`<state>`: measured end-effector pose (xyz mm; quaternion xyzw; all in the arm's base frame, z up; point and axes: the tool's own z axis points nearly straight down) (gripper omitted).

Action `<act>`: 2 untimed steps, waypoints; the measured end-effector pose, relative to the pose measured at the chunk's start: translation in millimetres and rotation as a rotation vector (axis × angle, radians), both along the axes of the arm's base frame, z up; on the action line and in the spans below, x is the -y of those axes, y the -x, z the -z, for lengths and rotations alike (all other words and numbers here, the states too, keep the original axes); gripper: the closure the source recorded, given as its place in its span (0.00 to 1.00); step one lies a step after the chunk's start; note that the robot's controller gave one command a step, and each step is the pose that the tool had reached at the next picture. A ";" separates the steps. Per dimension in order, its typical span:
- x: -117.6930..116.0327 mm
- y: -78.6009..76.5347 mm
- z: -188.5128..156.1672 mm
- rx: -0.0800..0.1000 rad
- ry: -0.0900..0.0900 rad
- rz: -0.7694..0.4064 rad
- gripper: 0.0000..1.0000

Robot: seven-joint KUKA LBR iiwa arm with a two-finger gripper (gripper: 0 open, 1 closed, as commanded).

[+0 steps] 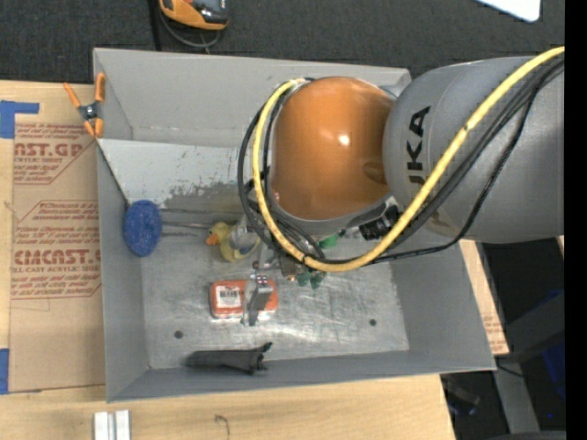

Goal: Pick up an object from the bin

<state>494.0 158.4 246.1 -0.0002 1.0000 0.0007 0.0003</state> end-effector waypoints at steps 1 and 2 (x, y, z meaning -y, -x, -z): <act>0.1 0.0 0.0 0.000 0.000 0.000 0.00; 4.3 -10.5 21.3 0.013 -0.003 -0.019 0.00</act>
Offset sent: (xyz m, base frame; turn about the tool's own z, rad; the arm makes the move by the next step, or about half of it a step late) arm 0.0019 -0.0364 -0.1429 -0.1271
